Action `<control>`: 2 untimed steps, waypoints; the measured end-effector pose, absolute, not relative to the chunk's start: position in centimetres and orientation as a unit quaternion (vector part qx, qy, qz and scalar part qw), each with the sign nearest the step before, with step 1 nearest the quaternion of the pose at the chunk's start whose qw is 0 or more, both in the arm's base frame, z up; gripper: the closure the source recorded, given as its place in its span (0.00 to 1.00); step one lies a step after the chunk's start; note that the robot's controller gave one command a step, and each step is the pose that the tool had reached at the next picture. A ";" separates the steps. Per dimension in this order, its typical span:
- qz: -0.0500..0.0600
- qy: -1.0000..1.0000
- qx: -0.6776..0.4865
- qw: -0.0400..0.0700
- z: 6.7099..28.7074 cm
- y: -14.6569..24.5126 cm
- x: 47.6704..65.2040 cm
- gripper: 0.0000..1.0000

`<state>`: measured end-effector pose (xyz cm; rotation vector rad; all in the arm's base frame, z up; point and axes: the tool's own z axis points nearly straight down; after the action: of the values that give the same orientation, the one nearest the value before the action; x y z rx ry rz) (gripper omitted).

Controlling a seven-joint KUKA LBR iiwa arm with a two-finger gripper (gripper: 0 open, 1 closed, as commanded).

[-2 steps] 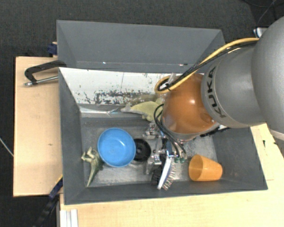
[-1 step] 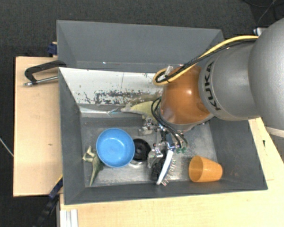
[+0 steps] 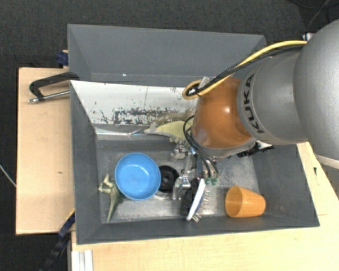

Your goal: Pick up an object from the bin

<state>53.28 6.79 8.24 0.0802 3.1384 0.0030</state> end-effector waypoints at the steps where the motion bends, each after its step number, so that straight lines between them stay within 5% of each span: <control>1: 0.001 0.998 0.065 0.000 8.6 6.7 52.9 0.00; 2: 0.002 0.997 0.074 0.006 7.4 6.8 51.9 0.00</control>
Offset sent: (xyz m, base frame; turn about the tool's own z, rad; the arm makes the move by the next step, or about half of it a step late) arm -0.0048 -0.0016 0.0027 0.0796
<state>51.86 6.80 7.37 0.2330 3.1214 0.0056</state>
